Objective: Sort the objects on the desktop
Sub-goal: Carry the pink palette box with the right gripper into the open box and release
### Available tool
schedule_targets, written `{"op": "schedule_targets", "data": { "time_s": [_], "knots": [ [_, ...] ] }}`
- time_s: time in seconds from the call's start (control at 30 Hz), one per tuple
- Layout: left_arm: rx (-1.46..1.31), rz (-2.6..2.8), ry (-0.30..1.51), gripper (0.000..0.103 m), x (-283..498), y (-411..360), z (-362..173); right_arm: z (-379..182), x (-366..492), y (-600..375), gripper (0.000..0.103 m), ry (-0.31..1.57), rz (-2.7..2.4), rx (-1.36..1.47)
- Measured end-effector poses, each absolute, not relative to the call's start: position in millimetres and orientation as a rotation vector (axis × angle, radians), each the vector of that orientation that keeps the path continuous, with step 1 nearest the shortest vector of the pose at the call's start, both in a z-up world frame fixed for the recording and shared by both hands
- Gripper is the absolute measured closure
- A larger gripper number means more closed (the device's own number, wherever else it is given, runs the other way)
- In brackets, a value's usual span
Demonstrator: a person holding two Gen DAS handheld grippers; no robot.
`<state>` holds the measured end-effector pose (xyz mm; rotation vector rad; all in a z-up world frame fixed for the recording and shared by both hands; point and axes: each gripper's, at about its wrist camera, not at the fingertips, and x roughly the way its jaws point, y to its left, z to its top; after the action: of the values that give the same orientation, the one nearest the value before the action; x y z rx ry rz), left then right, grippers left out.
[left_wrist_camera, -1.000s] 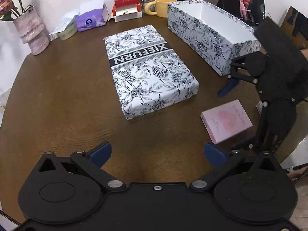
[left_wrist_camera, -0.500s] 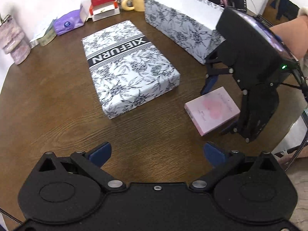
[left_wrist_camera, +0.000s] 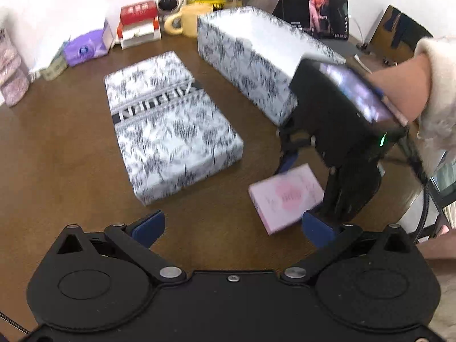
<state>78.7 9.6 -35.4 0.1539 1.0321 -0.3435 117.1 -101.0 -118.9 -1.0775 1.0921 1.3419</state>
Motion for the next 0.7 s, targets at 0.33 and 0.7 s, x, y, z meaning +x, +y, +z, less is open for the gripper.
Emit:
{"op": "schedule_targets", "data": {
  "time_s": [0.33, 0.7],
  "knots": [
    [0.126, -0.434, 0.766, 0.0, 103.3, 2.7, 48.8, 40.2, 174.4, -137.7, 0.034, 0.856, 1.252, -0.928],
    [0.088, -0.473, 0.804, 0.0, 159.8, -13.9, 25.4, -1.9, 277.2, -149.8, 0.034, 0.876, 1.006, -1.234]
  ]
}}
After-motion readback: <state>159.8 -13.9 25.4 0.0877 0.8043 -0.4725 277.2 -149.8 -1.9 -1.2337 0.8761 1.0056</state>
